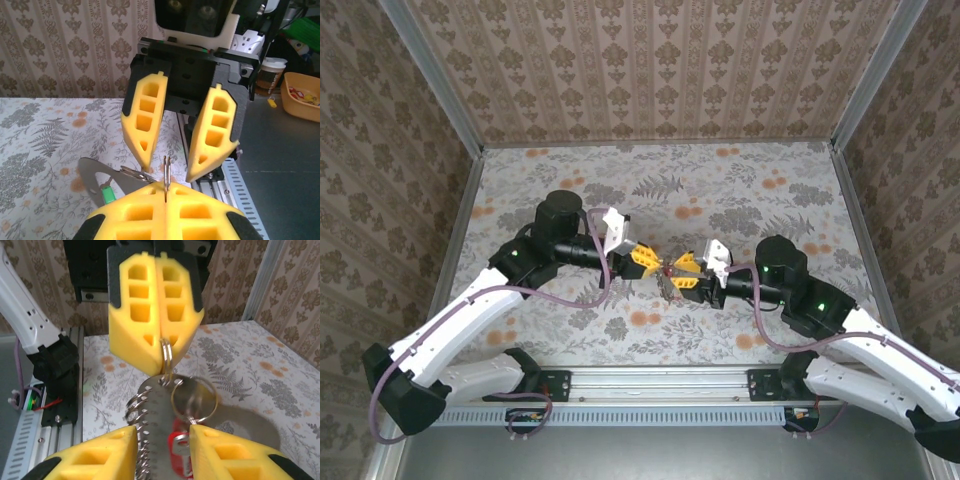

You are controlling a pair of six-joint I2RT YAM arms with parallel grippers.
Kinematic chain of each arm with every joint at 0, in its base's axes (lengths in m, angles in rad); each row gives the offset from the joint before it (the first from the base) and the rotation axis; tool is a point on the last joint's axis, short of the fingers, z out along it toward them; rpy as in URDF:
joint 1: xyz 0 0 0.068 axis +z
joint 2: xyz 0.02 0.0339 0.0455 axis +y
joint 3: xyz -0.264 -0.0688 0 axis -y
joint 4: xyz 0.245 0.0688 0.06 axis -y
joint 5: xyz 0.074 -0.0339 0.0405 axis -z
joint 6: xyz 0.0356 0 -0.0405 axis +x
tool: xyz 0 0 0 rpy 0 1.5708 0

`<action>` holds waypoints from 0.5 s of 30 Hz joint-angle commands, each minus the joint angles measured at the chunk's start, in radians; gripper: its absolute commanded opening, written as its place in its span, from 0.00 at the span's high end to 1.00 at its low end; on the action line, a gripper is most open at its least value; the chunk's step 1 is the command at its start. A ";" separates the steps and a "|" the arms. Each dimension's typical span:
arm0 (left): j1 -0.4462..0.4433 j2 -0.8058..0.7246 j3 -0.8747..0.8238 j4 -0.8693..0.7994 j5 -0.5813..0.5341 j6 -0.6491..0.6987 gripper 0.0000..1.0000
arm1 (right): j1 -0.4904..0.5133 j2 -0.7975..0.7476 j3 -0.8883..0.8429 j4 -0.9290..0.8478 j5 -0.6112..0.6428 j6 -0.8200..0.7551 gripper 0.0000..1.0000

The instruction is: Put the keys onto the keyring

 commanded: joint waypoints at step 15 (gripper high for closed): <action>-0.027 0.039 0.089 -0.161 -0.043 0.101 1.00 | 0.003 0.069 0.049 0.104 -0.086 0.015 0.76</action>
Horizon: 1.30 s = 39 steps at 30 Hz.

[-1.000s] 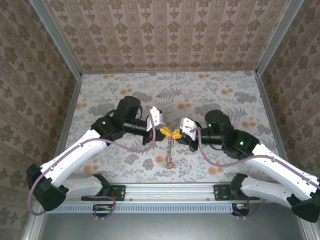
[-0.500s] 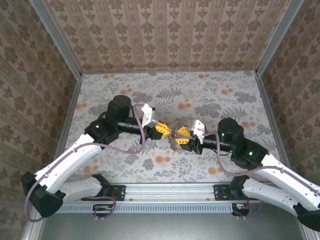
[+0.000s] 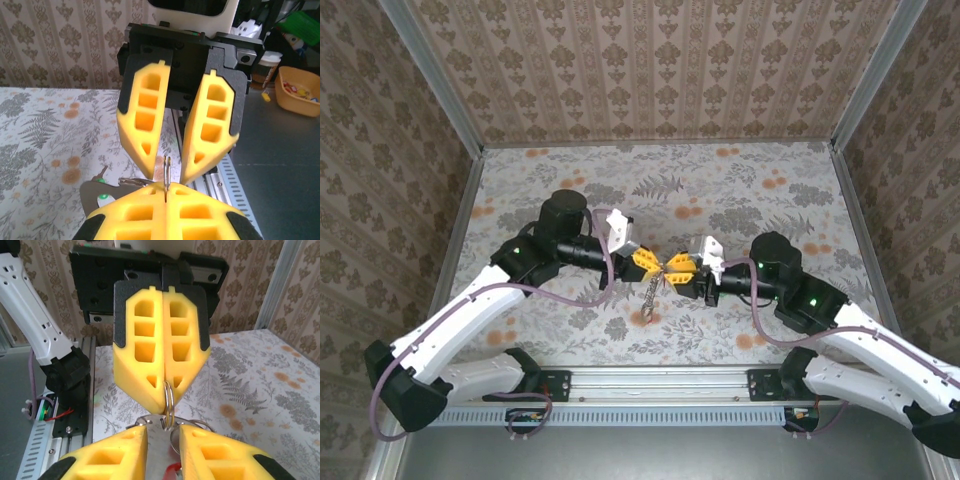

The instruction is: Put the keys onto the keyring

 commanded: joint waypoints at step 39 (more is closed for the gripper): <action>-0.057 0.105 0.202 -0.367 -0.176 0.221 1.00 | 0.000 0.059 0.092 -0.116 0.103 -0.103 0.65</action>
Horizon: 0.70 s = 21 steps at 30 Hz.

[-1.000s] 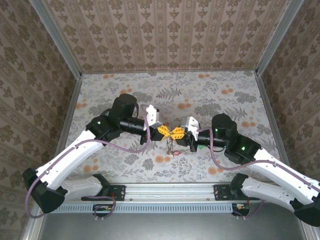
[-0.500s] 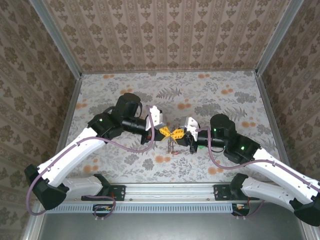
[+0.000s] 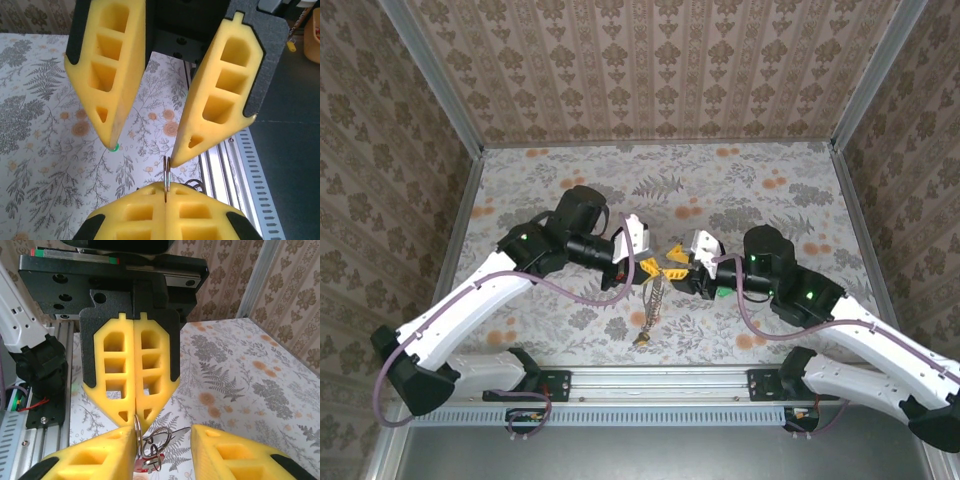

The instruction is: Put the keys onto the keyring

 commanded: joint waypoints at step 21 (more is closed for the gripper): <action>-0.004 0.031 0.066 -0.055 0.003 0.056 1.00 | 0.000 0.045 0.037 -0.073 -0.055 -0.055 1.00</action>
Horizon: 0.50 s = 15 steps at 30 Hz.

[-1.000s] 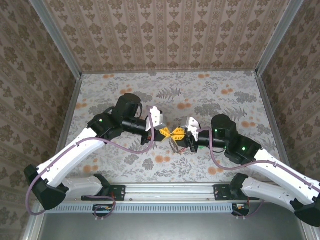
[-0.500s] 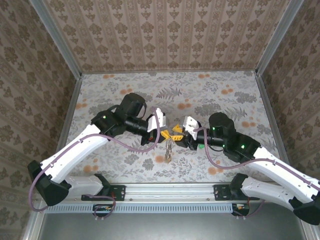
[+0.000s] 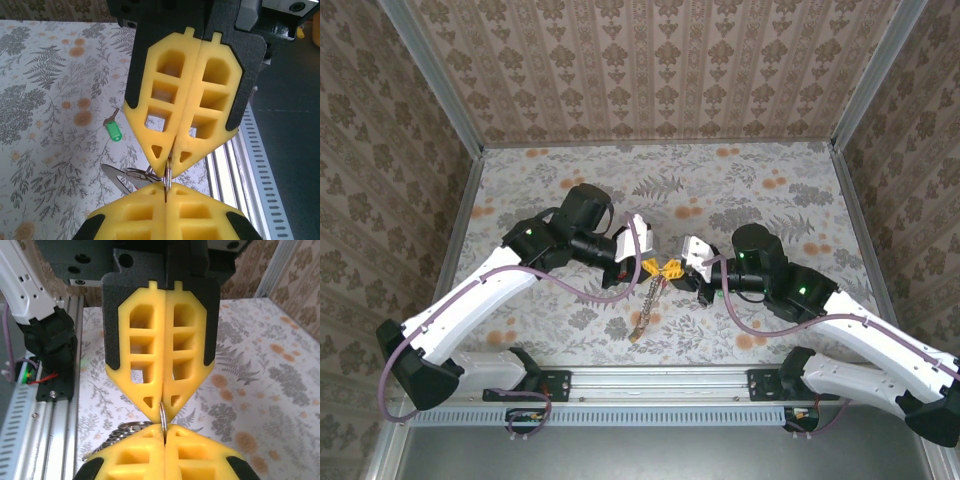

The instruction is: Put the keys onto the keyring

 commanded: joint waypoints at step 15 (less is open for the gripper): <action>0.095 -0.175 -0.289 0.607 0.219 -0.353 0.74 | -0.026 -0.148 -0.244 0.509 -0.133 0.310 1.00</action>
